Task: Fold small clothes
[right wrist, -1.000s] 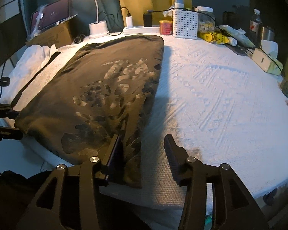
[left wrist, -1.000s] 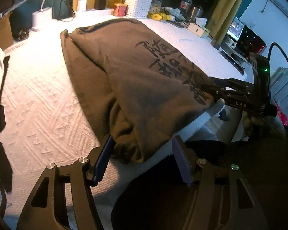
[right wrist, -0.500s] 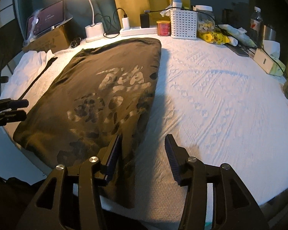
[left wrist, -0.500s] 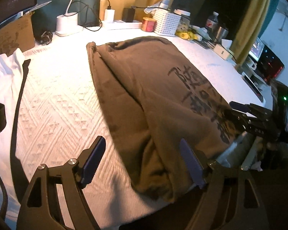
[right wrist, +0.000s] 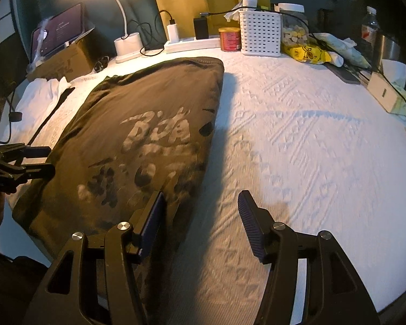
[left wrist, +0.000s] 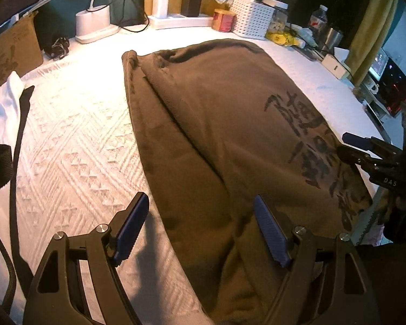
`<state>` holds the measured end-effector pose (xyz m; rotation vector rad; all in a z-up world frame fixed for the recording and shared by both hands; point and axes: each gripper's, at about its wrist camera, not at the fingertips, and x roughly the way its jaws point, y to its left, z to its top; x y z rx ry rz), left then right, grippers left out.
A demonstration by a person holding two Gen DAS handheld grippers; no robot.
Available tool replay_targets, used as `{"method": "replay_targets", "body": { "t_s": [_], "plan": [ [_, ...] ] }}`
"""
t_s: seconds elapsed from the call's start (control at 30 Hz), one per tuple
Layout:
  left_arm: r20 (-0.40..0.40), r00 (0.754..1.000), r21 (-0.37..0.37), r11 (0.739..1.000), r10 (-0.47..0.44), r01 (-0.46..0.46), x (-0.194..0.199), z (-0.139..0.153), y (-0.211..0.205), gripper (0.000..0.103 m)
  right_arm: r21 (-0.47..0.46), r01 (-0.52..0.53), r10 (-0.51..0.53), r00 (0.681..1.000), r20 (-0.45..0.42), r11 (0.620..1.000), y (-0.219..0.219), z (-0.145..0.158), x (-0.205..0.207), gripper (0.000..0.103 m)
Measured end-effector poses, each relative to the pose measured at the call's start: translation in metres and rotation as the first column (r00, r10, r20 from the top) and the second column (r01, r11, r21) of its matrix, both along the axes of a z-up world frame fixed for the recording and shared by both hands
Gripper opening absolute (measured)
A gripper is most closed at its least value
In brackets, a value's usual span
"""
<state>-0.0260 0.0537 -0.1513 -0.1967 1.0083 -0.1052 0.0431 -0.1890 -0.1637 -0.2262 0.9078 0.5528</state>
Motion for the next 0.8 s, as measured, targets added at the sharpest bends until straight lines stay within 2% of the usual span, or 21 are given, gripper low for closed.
{"method": "replay_targets", "body": {
  "t_s": [0.47, 0.8],
  "plan": [
    [-0.005, 1.0, -0.003, 1.0, 0.03, -0.03, 0.049, -0.002, 0.019, 0.079, 0.004, 0.001, -0.001, 1.0, -0.02, 1.0, 0.013, -0.006, 0.052, 0.06],
    [0.036, 0.999, 0.003, 0.999, 0.037, -0.037, 0.095, -0.006, 0.039, 0.079, 0.008, -0.002, 0.002, 1.0, -0.025, 1.0, 0.024, -0.009, 0.085, 0.06]
  ]
}}
